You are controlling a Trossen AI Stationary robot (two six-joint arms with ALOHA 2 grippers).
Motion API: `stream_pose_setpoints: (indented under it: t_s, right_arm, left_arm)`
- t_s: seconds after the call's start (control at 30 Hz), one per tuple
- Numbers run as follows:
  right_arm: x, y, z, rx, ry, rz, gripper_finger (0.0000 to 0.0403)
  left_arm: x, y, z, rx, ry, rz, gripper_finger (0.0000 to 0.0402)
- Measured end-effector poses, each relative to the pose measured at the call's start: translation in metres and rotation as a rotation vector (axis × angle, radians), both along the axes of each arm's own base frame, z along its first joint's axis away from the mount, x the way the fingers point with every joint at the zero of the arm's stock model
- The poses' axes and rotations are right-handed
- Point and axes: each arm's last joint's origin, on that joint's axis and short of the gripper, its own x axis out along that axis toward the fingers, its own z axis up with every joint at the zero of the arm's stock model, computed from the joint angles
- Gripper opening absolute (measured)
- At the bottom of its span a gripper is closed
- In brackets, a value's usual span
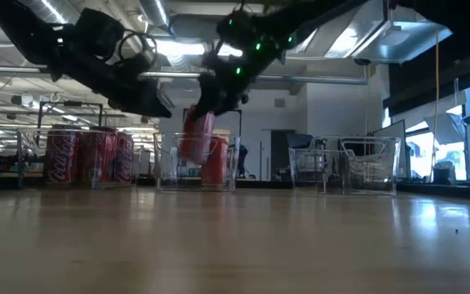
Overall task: Sort soda cans
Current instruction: Put the orange soda can into the middle transparent bin
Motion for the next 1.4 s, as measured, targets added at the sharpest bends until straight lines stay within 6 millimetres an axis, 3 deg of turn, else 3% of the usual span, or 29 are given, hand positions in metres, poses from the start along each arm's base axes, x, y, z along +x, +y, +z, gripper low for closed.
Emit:
stream_pose_setpoints:
  t_s: [0.17, 0.43, 0.63, 1.0, 1.4]
  right_arm:
    - [0.011, -0.013, -0.029, -0.011, 0.003, -0.023, 0.0282]
    - [0.022, -0.022, -0.047, -0.079, -0.038, -0.025, 0.0283]
    - [0.021, -0.026, -0.046, -0.088, -0.051, -0.027, 0.0292]
    - [0.022, -0.025, -0.043, -0.094, -0.068, -0.027, 0.0347]
    - [0.021, -0.025, -0.042, -0.107, -0.063, -0.046, 0.0352]
  left_arm:
    - [-0.007, -0.004, 0.009, -0.008, -0.045, 0.010, 0.0278]
    - [-0.010, -0.006, 0.009, -0.017, -0.027, 0.012, 0.0278]
    - [-0.010, -0.006, 0.009, -0.020, -0.023, 0.012, 0.0278]
    - [-0.010, -0.006, 0.009, -0.020, -0.024, 0.012, 0.0278]
    - [-0.010, -0.006, 0.009, -0.018, -0.021, 0.012, 0.0278]
